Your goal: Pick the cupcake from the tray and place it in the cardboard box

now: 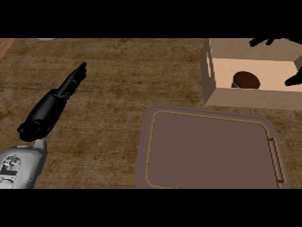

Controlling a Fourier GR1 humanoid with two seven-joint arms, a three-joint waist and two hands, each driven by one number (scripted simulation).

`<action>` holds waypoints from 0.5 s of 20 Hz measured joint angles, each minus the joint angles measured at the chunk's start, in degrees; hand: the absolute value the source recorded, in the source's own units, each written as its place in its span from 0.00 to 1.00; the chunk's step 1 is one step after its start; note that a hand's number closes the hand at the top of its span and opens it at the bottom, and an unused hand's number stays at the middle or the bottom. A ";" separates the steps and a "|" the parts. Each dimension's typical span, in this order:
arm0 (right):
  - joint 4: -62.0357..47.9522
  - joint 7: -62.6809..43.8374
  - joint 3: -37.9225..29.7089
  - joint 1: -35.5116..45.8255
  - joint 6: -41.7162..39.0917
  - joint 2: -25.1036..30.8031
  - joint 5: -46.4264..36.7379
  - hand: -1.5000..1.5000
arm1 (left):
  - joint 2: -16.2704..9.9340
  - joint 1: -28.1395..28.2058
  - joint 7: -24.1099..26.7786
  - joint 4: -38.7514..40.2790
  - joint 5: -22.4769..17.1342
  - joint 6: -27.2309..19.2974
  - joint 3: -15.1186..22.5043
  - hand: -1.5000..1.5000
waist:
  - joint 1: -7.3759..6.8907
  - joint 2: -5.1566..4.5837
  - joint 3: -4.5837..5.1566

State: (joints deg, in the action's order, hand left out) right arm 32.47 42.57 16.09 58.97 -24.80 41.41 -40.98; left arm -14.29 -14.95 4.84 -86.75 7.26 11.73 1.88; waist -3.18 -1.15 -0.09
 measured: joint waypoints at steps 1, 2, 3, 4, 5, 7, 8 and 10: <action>-0.81 0.80 -0.91 0.12 0.39 -0.59 1.33 0.00 | 0.07 0.05 -0.14 -0.30 -0.13 0.04 -0.01 0.50 | 0.06 0.06 -0.01; -1.47 1.45 -2.22 0.29 0.53 -1.32 3.21 0.00 | -0.19 -0.22 -0.24 -0.26 -0.34 0.34 -0.24 0.50 | 0.15 0.06 -0.04; -2.25 1.82 -4.00 0.43 0.37 -2.00 5.60 0.00 | -0.06 -0.20 -0.33 -0.47 -0.27 0.21 -0.17 0.50 | 0.21 0.10 -0.07; -3.31 1.68 -6.14 0.53 -0.18 -2.86 8.42 0.00 | -0.14 0.16 -0.21 -0.53 -0.32 0.36 -0.16 0.50 | 0.12 0.10 -0.10; -4.44 1.10 -8.28 0.67 -1.11 -3.97 11.35 0.00 | -0.08 0.16 -0.18 -0.58 -0.32 0.33 -0.15 0.50 | 0.20 0.13 -0.11; -7.25 -1.07 -12.83 1.38 -3.41 -5.28 17.13 0.00 | -0.30 0.17 -0.19 -0.57 -0.64 0.60 -0.44 0.50 | 0.16 0.08 -0.13; -8.87 -2.59 -14.99 1.72 -4.62 -5.89 19.80 0.00 | -0.39 0.16 -0.28 -0.71 -0.69 0.72 -0.45 0.50 | 0.12 0.09 -0.12; -11.98 -6.00 -18.92 2.90 -7.42 -6.20 24.57 0.00 | -0.02 -0.03 -0.60 -0.82 -0.53 0.41 -0.28 0.50 | 0.25 0.08 -0.12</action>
State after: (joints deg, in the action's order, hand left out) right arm 20.49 36.58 -2.82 61.87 -32.22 35.21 -16.42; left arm -14.31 -14.98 4.24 -87.57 6.73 12.14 1.60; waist -2.93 -1.07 -0.20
